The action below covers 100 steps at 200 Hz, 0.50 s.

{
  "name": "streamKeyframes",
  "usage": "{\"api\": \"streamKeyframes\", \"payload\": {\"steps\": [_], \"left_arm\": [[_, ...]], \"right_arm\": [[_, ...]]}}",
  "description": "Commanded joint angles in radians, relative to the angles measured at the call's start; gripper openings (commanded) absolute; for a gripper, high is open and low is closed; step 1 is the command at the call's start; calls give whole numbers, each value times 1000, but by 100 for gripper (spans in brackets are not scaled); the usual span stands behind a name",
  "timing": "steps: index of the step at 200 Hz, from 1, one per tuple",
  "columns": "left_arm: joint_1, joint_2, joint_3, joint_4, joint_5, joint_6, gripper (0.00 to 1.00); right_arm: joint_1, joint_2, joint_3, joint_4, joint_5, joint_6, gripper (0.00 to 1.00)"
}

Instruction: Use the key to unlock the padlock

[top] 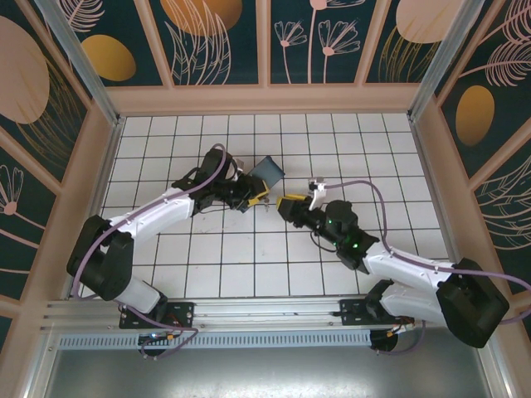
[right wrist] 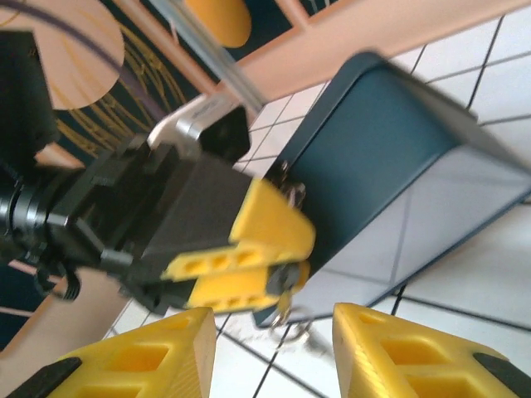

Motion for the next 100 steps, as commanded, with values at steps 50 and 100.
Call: {"api": "streamKeyframes", "payload": {"steps": [50, 100], "left_arm": [[-13, -4, 47, 22, -10, 47, 14], [-26, 21, 11, 63, -8, 35, 15]], "right_arm": [[48, 116, -47, 295, 56, 196, 42], [90, 112, -54, 331, 146, 239, 44]]}}
